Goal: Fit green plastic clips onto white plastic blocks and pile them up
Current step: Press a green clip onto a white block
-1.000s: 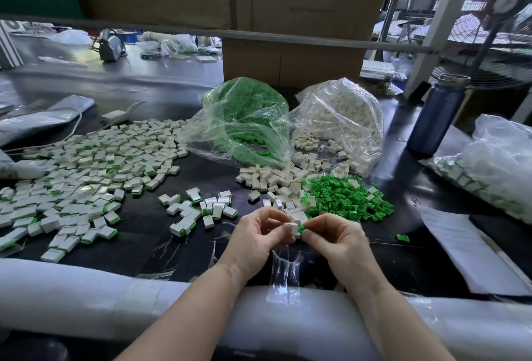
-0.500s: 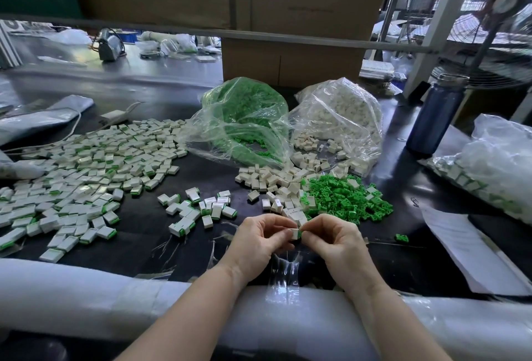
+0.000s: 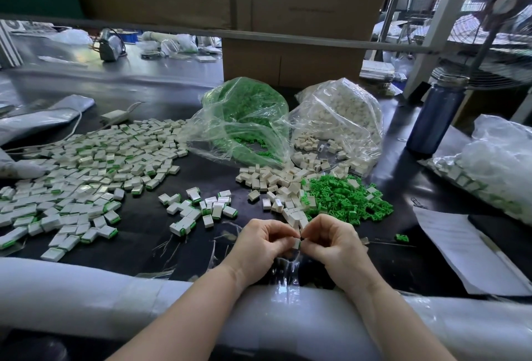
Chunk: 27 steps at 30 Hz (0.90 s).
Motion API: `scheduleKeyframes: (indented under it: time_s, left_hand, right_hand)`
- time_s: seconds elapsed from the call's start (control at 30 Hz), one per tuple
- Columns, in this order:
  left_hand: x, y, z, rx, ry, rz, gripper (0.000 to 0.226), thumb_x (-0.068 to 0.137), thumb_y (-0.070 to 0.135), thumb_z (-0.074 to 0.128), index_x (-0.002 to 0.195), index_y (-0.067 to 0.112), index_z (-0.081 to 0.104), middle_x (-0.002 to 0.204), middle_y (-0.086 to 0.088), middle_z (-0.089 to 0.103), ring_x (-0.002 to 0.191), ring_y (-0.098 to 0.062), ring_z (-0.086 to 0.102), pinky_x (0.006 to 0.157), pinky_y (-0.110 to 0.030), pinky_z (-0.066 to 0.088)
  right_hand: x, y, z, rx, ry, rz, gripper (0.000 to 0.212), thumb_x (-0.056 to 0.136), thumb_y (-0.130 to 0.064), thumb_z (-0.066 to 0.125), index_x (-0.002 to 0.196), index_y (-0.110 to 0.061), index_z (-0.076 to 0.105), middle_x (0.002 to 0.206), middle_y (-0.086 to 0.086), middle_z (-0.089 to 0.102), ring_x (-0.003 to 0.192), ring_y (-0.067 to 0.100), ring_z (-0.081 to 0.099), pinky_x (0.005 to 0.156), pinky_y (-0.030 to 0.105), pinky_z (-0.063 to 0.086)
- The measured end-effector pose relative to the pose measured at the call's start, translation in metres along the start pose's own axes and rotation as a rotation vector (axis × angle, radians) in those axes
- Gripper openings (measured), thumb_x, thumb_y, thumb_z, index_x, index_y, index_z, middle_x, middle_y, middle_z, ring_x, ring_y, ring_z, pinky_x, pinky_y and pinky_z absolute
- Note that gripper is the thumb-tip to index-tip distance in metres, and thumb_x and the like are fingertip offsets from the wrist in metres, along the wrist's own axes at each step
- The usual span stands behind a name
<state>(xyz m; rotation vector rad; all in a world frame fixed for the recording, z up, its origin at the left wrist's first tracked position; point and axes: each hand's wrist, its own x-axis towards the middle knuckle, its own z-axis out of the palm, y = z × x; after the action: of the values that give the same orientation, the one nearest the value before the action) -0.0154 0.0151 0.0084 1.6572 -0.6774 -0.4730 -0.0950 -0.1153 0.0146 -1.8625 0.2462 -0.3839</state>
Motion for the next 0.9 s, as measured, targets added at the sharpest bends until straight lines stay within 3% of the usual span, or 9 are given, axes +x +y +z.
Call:
scheduleKeyframes:
  time_s: [0.2,0.33,0.4,0.6,0.7,0.8,0.9]
  left_hand:
    - [-0.001,-0.001,0.000,0.163,-0.025,0.034,0.011,0.082,0.001,0.066,0.084,0.009,0.073,0.064,0.016,0.062,0.059,0.007,0.056,0.071,-0.013,0.045]
    - [-0.002,0.001,-0.001,0.124,-0.012,0.046,0.010,0.084,0.000,0.064,0.088,0.005,0.072,0.069,0.007,0.065,0.060,0.004,0.058,0.067,-0.012,0.046]
    - [-0.003,0.003,0.000,0.087,0.016,0.059,0.010,0.085,0.001,0.062,0.090,0.004,0.071,0.077,-0.002,0.068,0.066,-0.002,0.060,0.068,-0.016,0.050]
    - [-0.002,0.002,0.002,0.049,0.026,0.081,0.020,0.085,0.001,0.062,0.098,0.015,0.061,0.082,-0.007,0.059,0.071,-0.015,0.056,0.072,-0.031,0.051]
    - [-0.001,-0.002,0.002,0.118,0.030,0.094,0.018,0.084,0.003,0.065,0.093,0.018,0.062,0.079,-0.001,0.061,0.067,-0.010,0.056,0.070,-0.025,0.052]
    - [0.001,-0.005,0.001,0.137,0.050,0.084,0.011,0.086,0.013,0.065,0.093,0.021,0.065,0.085,-0.003,0.065,0.075,-0.013,0.062,0.076,-0.027,0.054]
    - [0.002,-0.006,0.001,0.133,0.056,0.085,0.004,0.088,0.020,0.062,0.088,0.021,0.066,0.074,0.005,0.064,0.067,-0.006,0.058,0.068,-0.019,0.049]
  right_hand:
    - [0.000,0.000,0.000,-0.005,-0.040,0.006,0.020,0.070,0.015,0.068,0.072,-0.004,0.060,0.066,0.005,0.062,0.062,0.014,0.059,0.063,0.029,0.050]
    - [0.001,0.002,-0.002,0.028,-0.033,0.006,0.020,0.071,0.012,0.070,0.072,-0.005,0.061,0.063,-0.001,0.063,0.061,0.010,0.060,0.061,0.024,0.051]
    - [0.001,0.003,-0.002,0.080,-0.009,0.007,0.017,0.072,0.008,0.072,0.074,-0.005,0.062,0.064,0.001,0.064,0.062,0.012,0.060,0.060,0.023,0.051]
    - [0.004,0.006,-0.002,0.129,0.067,0.024,0.013,0.078,0.003,0.068,0.073,-0.009,0.066,0.062,0.003,0.067,0.059,0.011,0.061,0.056,0.020,0.050]
    - [0.004,0.007,-0.003,0.130,0.060,0.038,0.011,0.079,0.000,0.069,0.075,-0.010,0.068,0.063,0.003,0.069,0.058,0.010,0.062,0.056,0.019,0.050]
    - [0.004,0.008,-0.004,0.148,0.068,0.047,0.008,0.080,-0.004,0.069,0.076,-0.011,0.070,0.064,0.002,0.069,0.058,0.008,0.062,0.056,0.018,0.050]
    - [0.003,0.007,-0.005,0.179,0.051,0.058,0.009,0.079,-0.005,0.070,0.075,-0.013,0.071,0.066,0.004,0.071,0.060,0.009,0.064,0.057,0.019,0.051]
